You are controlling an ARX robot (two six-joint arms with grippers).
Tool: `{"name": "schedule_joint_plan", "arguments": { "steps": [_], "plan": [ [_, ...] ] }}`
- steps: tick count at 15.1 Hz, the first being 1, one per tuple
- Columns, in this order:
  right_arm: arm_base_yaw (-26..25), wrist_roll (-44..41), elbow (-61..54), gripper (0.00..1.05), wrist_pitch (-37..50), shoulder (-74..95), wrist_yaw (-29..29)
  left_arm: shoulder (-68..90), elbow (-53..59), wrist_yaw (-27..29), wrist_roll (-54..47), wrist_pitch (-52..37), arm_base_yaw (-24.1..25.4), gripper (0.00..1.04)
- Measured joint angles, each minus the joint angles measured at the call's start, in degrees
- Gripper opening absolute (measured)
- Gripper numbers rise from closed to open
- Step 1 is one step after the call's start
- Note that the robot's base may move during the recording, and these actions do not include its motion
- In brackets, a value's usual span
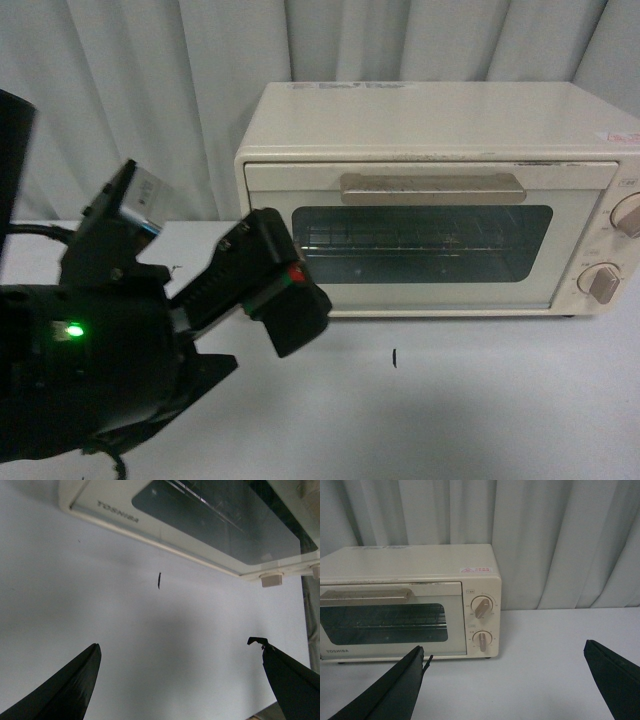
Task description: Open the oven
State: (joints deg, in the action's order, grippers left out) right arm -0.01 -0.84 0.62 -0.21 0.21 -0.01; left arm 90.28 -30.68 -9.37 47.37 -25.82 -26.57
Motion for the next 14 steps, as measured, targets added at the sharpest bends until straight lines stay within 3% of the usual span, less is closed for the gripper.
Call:
{"name": "schedule_joint_plan", "arguments": {
  "steps": [6, 14],
  "plan": [
    [0.00, 0.00, 0.00, 0.98, 0.00, 0.00, 0.00, 15.72, -1.90, 3.28, 14.34, -5.49, -3.39, 0.98],
    [0.00, 0.00, 0.00, 0.98, 0.00, 0.00, 0.00, 22.97, -4.46, 5.57, 30.80, -10.25, -6.19, 0.98]
  ]
}}
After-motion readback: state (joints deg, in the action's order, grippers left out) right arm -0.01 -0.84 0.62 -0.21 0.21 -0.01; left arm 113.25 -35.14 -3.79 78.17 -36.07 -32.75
